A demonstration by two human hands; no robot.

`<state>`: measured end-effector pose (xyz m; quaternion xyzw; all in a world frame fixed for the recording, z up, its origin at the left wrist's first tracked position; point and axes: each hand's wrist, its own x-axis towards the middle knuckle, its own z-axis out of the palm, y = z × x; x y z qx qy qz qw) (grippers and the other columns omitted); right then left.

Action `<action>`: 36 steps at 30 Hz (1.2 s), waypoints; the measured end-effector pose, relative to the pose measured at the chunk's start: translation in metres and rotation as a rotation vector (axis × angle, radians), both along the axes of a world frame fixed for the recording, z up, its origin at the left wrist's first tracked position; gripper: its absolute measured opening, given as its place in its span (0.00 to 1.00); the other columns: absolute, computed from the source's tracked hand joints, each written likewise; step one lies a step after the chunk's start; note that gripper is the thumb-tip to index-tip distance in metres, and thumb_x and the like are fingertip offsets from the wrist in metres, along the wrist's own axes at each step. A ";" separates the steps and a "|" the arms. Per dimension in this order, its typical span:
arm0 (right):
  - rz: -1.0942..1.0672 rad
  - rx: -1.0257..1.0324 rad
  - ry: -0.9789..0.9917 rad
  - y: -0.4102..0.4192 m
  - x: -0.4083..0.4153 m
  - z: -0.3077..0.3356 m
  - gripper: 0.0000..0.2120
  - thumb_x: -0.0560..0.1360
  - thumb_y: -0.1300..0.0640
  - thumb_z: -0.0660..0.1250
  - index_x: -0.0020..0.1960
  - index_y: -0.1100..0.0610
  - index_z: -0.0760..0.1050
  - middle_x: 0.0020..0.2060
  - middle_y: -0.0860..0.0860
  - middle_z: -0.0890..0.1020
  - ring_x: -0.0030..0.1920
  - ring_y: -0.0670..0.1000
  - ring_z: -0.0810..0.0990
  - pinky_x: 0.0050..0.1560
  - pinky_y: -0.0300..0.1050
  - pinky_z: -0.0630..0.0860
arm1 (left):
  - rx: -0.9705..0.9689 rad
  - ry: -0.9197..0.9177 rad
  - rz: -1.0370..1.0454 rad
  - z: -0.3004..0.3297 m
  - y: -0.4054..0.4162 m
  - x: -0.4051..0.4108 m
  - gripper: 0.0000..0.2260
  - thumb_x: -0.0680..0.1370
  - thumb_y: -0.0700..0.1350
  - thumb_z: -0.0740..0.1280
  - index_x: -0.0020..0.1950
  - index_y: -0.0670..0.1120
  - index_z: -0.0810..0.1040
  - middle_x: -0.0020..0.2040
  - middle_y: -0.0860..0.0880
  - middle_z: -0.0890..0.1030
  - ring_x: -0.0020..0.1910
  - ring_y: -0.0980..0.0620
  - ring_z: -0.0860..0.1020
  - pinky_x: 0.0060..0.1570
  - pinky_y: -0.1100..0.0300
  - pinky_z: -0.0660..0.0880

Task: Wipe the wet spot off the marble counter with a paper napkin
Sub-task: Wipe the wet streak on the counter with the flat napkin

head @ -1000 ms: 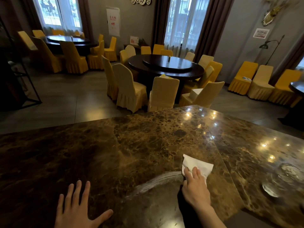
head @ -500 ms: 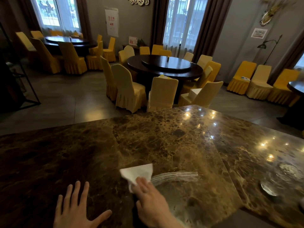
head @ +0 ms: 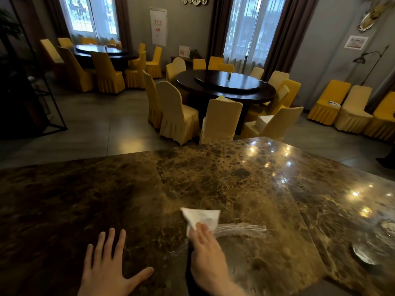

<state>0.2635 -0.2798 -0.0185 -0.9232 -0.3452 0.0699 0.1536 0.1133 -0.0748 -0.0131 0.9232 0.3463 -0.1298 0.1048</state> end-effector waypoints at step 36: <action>-0.307 -0.026 -0.061 -0.079 0.066 0.011 0.23 0.81 0.53 0.54 0.75 0.55 0.63 0.76 0.57 0.62 0.76 0.56 0.56 0.73 0.51 0.58 | 0.061 -0.178 -0.002 -0.016 -0.001 -0.012 0.61 0.58 0.89 0.39 0.80 0.53 0.32 0.82 0.48 0.32 0.79 0.47 0.29 0.80 0.42 0.35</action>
